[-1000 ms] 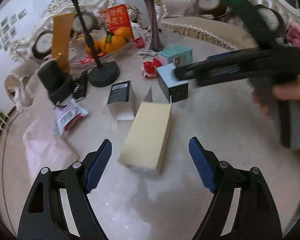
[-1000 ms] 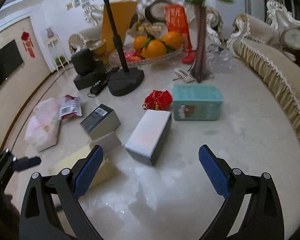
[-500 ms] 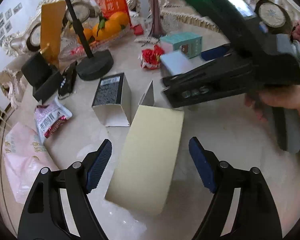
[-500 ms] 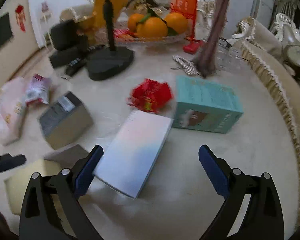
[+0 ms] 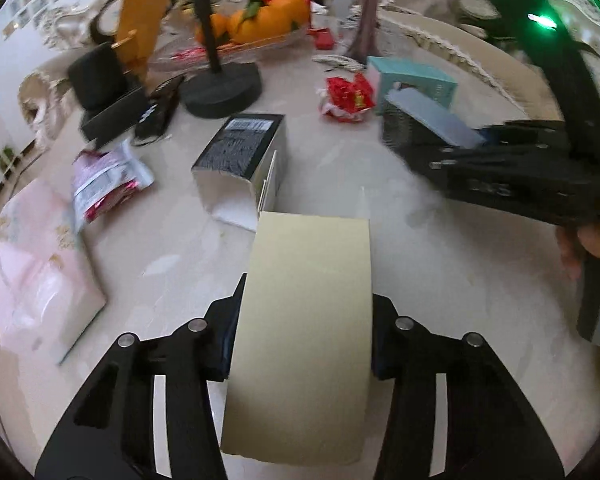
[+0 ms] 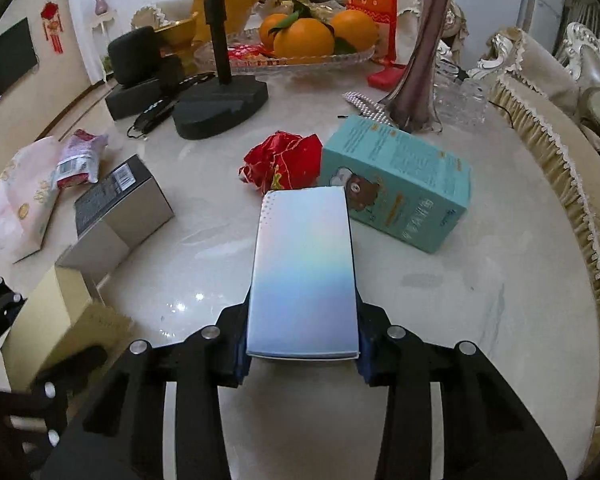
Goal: Collect trash
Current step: 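Carry both boxes over the wastebasket and open both tools to drop them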
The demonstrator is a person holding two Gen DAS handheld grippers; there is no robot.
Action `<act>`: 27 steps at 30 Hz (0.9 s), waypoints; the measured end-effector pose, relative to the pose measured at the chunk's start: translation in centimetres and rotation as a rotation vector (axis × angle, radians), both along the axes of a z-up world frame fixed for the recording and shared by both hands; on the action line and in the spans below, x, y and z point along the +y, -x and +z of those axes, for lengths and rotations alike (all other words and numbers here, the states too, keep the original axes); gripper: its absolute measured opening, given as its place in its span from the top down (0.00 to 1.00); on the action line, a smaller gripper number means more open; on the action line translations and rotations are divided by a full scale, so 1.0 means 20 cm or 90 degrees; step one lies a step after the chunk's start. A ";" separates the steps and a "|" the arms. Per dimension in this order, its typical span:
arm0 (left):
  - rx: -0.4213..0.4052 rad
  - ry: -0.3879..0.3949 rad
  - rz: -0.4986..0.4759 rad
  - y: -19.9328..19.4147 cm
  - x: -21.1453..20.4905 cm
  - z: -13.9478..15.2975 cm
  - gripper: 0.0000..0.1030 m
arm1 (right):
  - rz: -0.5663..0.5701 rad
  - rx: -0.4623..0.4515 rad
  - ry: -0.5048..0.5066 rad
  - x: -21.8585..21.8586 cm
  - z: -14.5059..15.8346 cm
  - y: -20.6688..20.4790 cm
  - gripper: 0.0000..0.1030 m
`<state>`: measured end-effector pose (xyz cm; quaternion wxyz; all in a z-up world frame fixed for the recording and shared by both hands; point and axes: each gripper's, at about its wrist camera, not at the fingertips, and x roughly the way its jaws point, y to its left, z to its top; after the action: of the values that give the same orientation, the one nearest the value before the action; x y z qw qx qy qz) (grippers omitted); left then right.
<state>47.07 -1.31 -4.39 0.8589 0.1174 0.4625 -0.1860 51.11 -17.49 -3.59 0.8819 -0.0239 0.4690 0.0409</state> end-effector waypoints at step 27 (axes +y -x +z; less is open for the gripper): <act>-0.043 0.109 0.049 1.96 0.18 0.16 0.54 | 0.242 -0.025 -0.165 -0.10 0.18 1.98 0.63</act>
<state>7.91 2.32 -1.10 0.8875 0.0319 0.4198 -0.1873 11.60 -19.50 0.10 0.8629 0.0010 0.4298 0.2657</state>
